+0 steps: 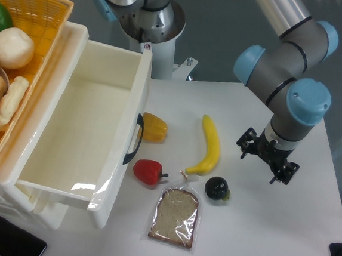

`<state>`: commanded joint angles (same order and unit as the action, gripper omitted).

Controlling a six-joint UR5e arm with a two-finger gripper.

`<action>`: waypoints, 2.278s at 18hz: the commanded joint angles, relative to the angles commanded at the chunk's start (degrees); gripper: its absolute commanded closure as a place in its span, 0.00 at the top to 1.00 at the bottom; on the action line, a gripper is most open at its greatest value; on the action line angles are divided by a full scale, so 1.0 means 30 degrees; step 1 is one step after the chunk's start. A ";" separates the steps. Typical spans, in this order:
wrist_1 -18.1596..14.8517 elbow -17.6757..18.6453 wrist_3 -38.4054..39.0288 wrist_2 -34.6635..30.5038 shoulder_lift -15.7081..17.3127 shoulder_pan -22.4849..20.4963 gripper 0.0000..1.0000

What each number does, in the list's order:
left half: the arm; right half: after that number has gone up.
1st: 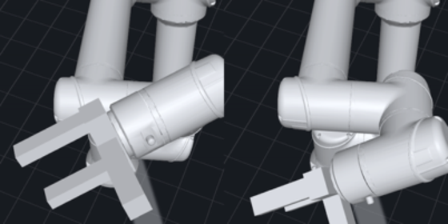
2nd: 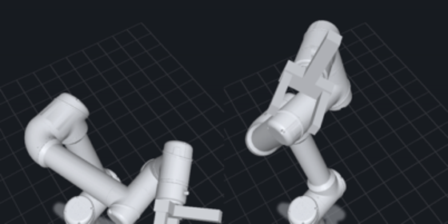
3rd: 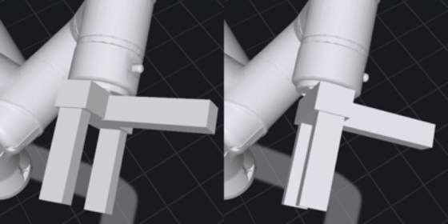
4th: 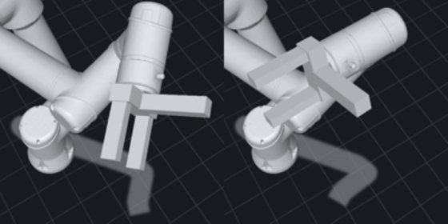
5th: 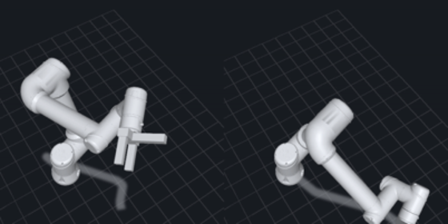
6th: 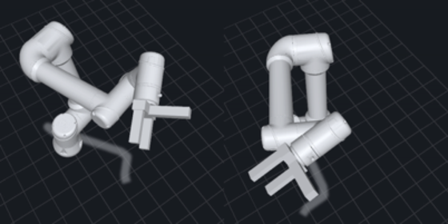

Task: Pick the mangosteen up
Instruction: 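Move the gripper down toward the dark purple mangosteen beside the banana, then close the gripper around the mangosteen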

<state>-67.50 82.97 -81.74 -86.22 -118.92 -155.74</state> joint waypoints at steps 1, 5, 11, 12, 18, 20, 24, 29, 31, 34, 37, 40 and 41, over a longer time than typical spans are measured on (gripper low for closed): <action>0.0000 0.0000 0.0030 -0.0029 0.0000 0.0000 1.00; 0.0000 0.0350 0.0410 0.0117 0.0059 0.0029 1.00; 0.0000 0.1697 0.1608 0.0146 0.0759 0.0117 1.00; 0.0000 0.1961 0.2076 0.0146 0.0907 0.0146 1.00; 0.0029 0.2285 0.5535 0.0146 0.0996 0.0908 1.00; 0.0029 0.2256 0.5800 0.0263 0.0647 0.0996 1.00; 0.1227 0.1905 0.7000 0.1435 -0.0320 0.1260 1.00; 0.1523 0.1320 0.7499 0.1465 -0.1199 0.1553 1.00; 0.1553 0.1085 0.7618 0.1436 -0.1522 0.1611 1.00; 0.1553 0.1084 0.7647 0.1465 -0.1611 0.1758 1.00; 0.1553 0.1084 0.7647 0.1465 -0.1699 0.1758 1.00; 0.1553 0.1084 0.7647 0.1436 -0.1845 0.1817 1.00; 0.1553 0.1084 0.7647 0.1436 -0.1846 0.1788 1.00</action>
<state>-62.84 86.22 -58.80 -81.91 -124.45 -150.38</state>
